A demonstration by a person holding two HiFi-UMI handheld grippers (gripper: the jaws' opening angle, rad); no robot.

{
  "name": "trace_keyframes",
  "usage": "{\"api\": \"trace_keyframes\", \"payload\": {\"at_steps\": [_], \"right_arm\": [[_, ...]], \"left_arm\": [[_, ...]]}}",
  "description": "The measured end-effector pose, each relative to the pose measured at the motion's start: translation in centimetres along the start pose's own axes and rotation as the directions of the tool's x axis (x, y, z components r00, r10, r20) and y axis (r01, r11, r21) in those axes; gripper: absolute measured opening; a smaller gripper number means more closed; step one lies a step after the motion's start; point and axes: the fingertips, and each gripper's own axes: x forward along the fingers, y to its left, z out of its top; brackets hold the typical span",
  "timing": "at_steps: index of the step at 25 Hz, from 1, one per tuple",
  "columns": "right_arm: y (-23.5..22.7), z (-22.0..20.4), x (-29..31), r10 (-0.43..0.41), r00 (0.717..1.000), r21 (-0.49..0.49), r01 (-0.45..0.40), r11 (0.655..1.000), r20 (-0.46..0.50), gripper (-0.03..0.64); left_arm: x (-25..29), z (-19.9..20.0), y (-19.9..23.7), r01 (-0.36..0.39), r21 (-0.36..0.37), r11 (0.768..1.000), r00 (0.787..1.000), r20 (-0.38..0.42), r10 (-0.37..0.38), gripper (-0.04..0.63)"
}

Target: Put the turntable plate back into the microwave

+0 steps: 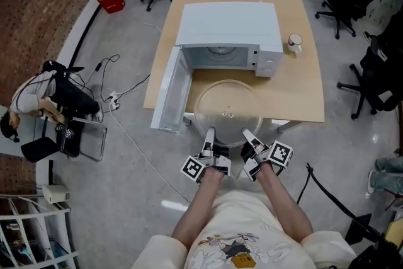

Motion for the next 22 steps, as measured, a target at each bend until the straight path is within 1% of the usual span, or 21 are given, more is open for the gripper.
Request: {"api": "trace_keyframes", "payload": {"at_steps": [5,8,12,15,19,22], "right_arm": [[-1.1,1.8,2.4,-0.022,1.0,0.014,0.022,1.0,-0.002,0.04],[-1.8,3.0,4.4,-0.038,0.999,0.015,0.038,0.999,-0.008,0.04],[-1.8,4.7,7.3,-0.019,1.0,0.025,0.019,1.0,-0.019,0.041],[-2.3,6.0,9.0,-0.025,0.999,0.025,0.025,0.999,-0.02,0.042],[-3.2,7.6,11.1,-0.053,0.999,0.037,0.053,0.998,0.012,0.041],[-3.9,8.3,12.3,-0.071,0.997,0.058,0.069,0.996,0.034,0.043]], "left_arm": [[2.6,1.2,1.0,-0.015,-0.002,1.0,1.0,0.023,0.015,0.026],[4.8,2.2,1.2,-0.019,-0.004,1.0,1.0,0.021,0.02,0.026],[8.0,3.3,1.9,-0.023,-0.013,1.0,1.0,0.006,0.023,0.025],[10.2,4.0,2.6,-0.033,-0.02,0.999,0.999,-0.012,0.033,0.025],[13.3,4.9,3.2,-0.048,-0.028,0.998,0.998,-0.046,0.047,0.026],[15.0,5.5,3.5,-0.061,-0.022,0.998,0.995,-0.086,0.059,0.026]]}}
